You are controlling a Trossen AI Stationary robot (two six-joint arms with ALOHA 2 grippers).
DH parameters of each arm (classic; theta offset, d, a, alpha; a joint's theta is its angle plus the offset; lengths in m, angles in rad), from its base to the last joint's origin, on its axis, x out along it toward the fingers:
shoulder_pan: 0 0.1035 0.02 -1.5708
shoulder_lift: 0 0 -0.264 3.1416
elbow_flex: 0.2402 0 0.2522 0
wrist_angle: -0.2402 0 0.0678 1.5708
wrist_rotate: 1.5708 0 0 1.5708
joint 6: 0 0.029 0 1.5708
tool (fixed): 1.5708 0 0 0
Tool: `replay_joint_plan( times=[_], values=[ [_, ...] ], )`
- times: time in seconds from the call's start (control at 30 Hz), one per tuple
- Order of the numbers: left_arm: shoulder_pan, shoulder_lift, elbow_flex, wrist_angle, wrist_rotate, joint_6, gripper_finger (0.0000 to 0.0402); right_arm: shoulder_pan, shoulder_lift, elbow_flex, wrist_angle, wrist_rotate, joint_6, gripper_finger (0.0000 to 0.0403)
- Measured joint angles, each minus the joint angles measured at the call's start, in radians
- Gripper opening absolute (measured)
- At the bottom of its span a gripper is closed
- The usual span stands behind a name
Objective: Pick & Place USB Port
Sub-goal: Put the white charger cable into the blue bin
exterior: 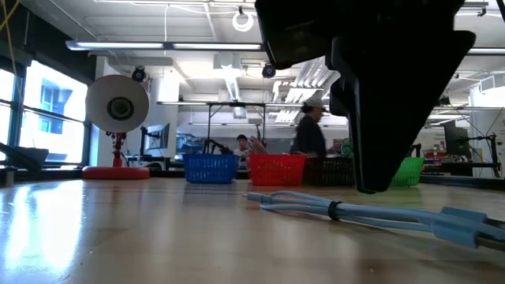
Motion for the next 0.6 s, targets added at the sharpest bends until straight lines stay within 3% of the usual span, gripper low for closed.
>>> replay_joint_plan(
  times=[0.6],
  values=[
    [0.000,0.000,0.000,-0.003,0.002,-0.005,0.0234,0.000,0.000,0.000,0.003,0.002,0.007,0.0129]
  ],
)
